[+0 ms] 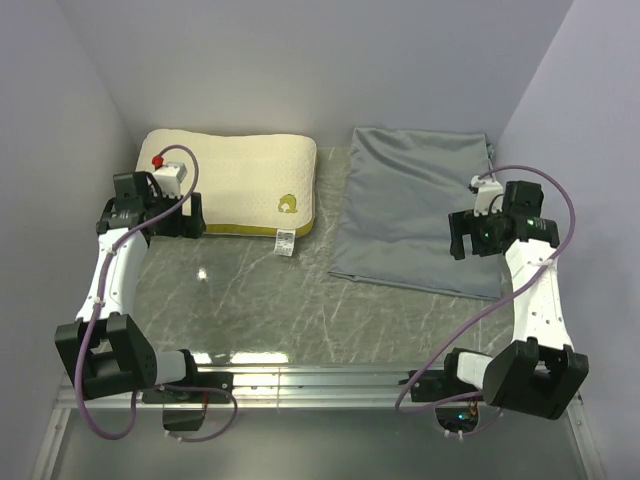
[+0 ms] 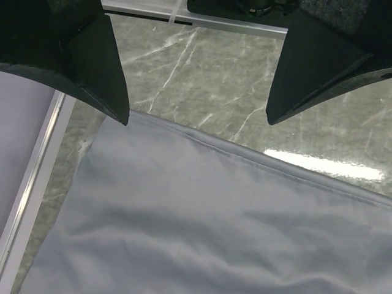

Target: Put the pillow into the pillowcase

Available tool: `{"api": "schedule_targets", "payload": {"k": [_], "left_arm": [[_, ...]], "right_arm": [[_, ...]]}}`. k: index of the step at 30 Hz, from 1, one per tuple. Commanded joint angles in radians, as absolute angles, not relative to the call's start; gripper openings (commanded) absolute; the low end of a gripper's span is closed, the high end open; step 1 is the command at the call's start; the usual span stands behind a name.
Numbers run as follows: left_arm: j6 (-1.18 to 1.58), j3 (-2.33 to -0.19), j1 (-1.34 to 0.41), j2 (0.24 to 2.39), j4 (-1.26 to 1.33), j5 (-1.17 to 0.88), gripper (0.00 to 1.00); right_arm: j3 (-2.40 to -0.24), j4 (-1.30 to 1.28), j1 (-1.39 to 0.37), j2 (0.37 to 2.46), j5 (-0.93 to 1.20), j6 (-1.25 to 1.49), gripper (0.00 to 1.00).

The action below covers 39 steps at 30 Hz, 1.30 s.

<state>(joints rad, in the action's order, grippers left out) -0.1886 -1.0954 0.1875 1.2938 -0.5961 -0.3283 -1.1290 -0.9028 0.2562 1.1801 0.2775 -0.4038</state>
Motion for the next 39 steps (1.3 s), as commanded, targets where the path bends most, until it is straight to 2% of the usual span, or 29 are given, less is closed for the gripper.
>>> {"api": "schedule_targets", "payload": {"k": [1, 6, 11, 17, 22, 25, 28, 29, 35, 38, 39], "left_arm": [[-0.187, -1.150, 0.187, 1.276, -0.591, -0.362, 0.99], [-0.158, -1.201, 0.189, 1.312, -0.644, -0.449, 0.99], [-0.144, -1.216, 0.189, 1.296, -0.658, -0.563, 0.99], [-0.156, -1.215, 0.187, 1.281, -0.678, -0.561, 0.99], [-0.158, -1.212, 0.187, 1.278, -0.683, -0.566, 0.99], [-0.152, -1.221, 0.187, 1.281, -0.683, -0.574, 0.99], [-0.144, -1.230, 0.187, 1.290, -0.680, -0.575, 0.99], [-0.140, -1.229, 0.187, 1.298, -0.677, -0.572, 0.99], [-0.103, -1.221, 0.187, 1.321, -0.663, -0.571, 0.99], [-0.094, -1.213, 0.186, 1.331, -0.657, -0.563, 0.99], [-0.089, -1.212, 0.189, 1.333, -0.657, -0.558, 0.99]], "right_arm": [[-1.123, -0.885, 0.203, 1.212, 0.218, -0.436, 1.00], [-1.153, -0.825, 0.023, 1.298, 0.155, -0.385, 1.00], [-1.264, -0.778, -0.221, 1.478, 0.098, -0.321, 1.00], [-1.373, -0.716, -0.441, 1.702, 0.022, -0.319, 1.00], [-1.474, -0.695, -0.509, 1.877, 0.011, -0.307, 0.99], [-1.525, -0.692, -0.526, 1.959, 0.023, -0.298, 0.94], [-1.581, -0.687, -0.528, 2.032, 0.034, -0.279, 0.81], [-1.598, -0.689, -0.529, 2.052, 0.038, -0.275, 0.69], [-1.802, -0.707, -0.517, 2.235, 0.057, -0.218, 0.26], [-2.004, -0.745, -0.477, 2.362, 0.093, -0.160, 0.18], [-2.136, -0.753, -0.462, 2.432, 0.100, -0.117, 0.18]]}}
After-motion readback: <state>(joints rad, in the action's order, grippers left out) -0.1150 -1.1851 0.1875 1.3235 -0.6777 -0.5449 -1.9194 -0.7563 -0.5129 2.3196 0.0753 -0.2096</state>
